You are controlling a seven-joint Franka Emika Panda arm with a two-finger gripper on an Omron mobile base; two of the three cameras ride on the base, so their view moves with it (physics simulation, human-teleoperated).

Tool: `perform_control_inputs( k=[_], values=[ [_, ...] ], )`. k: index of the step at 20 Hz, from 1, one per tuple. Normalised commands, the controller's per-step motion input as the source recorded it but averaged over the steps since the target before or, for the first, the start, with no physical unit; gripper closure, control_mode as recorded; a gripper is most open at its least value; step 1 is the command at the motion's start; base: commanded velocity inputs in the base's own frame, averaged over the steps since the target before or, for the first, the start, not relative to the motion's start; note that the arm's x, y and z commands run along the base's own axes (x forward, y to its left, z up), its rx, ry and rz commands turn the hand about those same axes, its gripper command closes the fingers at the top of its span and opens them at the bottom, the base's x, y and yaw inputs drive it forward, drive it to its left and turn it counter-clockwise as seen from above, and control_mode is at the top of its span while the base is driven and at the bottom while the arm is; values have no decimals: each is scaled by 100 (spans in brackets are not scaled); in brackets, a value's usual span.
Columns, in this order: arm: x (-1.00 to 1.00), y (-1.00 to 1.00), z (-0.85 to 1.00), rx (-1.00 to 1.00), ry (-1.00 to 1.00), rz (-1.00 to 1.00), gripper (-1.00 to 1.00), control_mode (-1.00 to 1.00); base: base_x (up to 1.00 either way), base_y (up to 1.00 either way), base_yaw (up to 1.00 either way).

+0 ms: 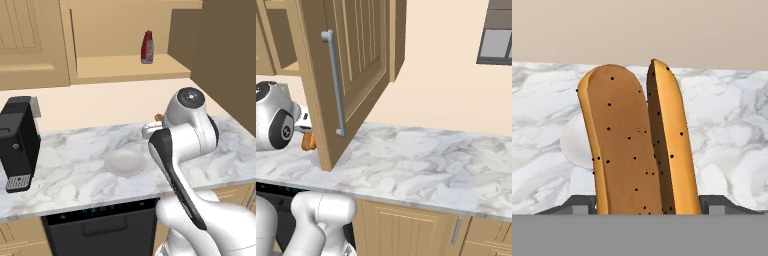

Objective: Move the hot dog bun to the plate on the dining table and place the condiment next to that plate. Then navigate to the fridge and take the sausage and place it on the plate as well.

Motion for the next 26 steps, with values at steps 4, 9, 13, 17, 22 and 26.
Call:
perform_control_inputs(
  k=[4, 9, 13, 17, 22, 26],
  values=[
    [-9, 0, -1, 0, 0, -3, 100, 100, -34, 21, -21],
    [0, 0, 0, 0, 0, 0, 100, 100, -61, 46, -47],
    [0, 0, 0, 0, 0, 0, 100, 100, -85, 57, -56],
    [0, 0, 0, 0, 0, 0, 100, 100, -70, 10, -76],
    [0, 0, 0, 0, 0, 0, 100, 100, -44, 1, -86],
    [0, 0, 0, 0, 0, 0, 100, 100, -35, 1, -90]
  ],
)
